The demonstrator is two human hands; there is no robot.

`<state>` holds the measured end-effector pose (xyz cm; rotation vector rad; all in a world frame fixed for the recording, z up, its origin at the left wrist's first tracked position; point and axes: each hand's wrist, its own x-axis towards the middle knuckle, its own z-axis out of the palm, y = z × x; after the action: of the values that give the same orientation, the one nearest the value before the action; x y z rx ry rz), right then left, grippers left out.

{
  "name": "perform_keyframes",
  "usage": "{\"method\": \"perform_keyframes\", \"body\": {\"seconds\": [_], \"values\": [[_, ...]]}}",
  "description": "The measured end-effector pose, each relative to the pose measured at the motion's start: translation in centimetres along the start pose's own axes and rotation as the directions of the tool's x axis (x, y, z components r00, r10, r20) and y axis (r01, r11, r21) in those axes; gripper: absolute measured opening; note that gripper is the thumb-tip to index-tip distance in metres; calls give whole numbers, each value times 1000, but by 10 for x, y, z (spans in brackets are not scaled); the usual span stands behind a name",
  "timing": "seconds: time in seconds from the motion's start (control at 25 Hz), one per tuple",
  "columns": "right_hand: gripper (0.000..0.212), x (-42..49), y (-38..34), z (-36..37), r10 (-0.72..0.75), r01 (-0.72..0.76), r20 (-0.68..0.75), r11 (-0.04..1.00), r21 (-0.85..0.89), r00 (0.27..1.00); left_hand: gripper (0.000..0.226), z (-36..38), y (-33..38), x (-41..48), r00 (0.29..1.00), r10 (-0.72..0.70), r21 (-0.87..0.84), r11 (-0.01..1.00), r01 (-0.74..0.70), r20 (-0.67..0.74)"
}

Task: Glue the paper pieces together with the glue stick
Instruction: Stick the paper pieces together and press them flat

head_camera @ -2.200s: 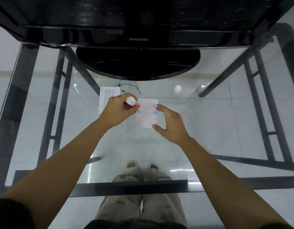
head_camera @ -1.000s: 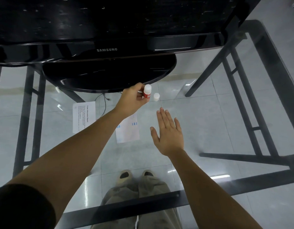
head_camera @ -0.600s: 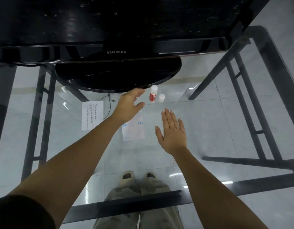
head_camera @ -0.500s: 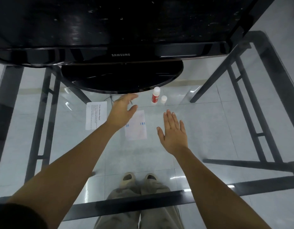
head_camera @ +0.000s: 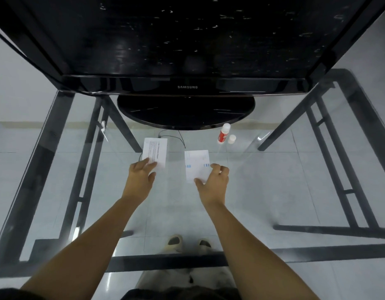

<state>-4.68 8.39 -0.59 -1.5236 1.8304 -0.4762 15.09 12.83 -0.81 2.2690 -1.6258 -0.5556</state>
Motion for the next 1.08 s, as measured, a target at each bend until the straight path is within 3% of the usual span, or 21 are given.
{"method": "perform_keyframes", "body": {"seconds": [0.24,0.4,0.52,0.84,1.08], "values": [[56,4,-3,-2,-8,5,39,997,79,999,27,9,7,-12,999,34,-49,998,-35,-30],[45,1,5,-4,-88,83,75,994,70,993,26,9,9,-13,997,77,-86,993,-78,-15],[39,-4,11,-9,-131,114,76,975,192,989,32,6,6,-7,997,41,-84,995,-46,-61],[57,-6,31,-41,-61,104,-99,845,525,993,30,22,33,-4,991,130,-66,989,-130,-12],[27,-4,35,-43,-21,115,-177,832,543,984,30,41,67,-3,985,172,-121,978,-169,19]]}}
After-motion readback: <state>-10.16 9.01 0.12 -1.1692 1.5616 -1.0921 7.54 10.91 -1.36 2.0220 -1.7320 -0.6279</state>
